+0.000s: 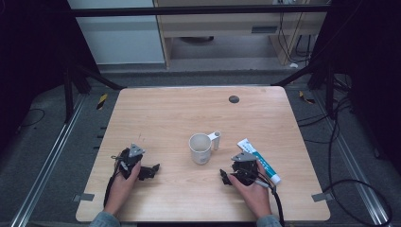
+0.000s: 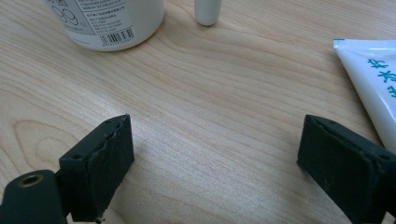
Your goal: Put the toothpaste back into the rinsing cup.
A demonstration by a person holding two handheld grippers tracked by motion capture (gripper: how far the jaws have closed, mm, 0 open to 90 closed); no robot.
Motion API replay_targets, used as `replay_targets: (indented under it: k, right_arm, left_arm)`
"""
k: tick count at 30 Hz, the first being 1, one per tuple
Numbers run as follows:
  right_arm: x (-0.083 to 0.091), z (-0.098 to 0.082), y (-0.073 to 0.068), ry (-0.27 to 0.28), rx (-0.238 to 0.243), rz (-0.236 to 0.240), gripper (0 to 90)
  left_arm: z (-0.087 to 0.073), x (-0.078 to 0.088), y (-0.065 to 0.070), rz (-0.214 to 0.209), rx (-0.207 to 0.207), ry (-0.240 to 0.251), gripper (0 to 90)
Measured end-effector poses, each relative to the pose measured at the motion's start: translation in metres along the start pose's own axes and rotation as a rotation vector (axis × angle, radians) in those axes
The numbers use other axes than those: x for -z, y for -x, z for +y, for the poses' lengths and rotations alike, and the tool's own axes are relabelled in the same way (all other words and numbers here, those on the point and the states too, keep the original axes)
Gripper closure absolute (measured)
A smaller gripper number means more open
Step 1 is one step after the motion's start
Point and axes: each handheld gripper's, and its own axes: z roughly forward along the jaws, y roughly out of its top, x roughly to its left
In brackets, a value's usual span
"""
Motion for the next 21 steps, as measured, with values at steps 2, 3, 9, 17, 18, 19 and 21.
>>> replay_targets:
  k: [2, 3, 9, 17, 18, 19, 21]
  right_arm:
    - [0.0, 0.0, 0.0, 0.001, 0.0, 0.003, 11.0]
    - [0.0, 0.0, 0.001, 0.003, 0.0, 0.004, 12.5]
    - [0.016, 0.007, 0.0, 0.045, 0.038, 0.061, 36.8]
    - [0.055, 0.037, 0.003, 0.03, 0.128, -0.015, 29.6]
    - [0.06, 0.04, 0.005, 0.02, 0.14, -0.028, 28.7]
    - [0.064, 0.043, 0.007, 0.01, 0.151, -0.044, 27.6]
    - [0.072, 0.048, 0.012, -0.015, 0.168, -0.067, 25.1]
  left_arm:
    - [0.0, 0.0, 0.0, 0.0, -0.002, 0.0, 0.0]
    - [0.0, 0.0, 0.0, 0.001, -0.002, 0.0, 0.0]
    - [0.0, 0.0, 0.0, 0.0, -0.001, 0.0, 0.0]
    - [0.0, 0.0, 0.0, 0.001, -0.001, 0.0, 0.0]
    - [0.0, 0.0, 0.0, 0.001, -0.001, 0.0, 0.0]
    - [0.0, 0.0, 0.0, 0.0, -0.001, 0.0, 0.0]
    - [0.0, 0.0, 0.0, 0.0, 0.002, 0.003, 0.0]
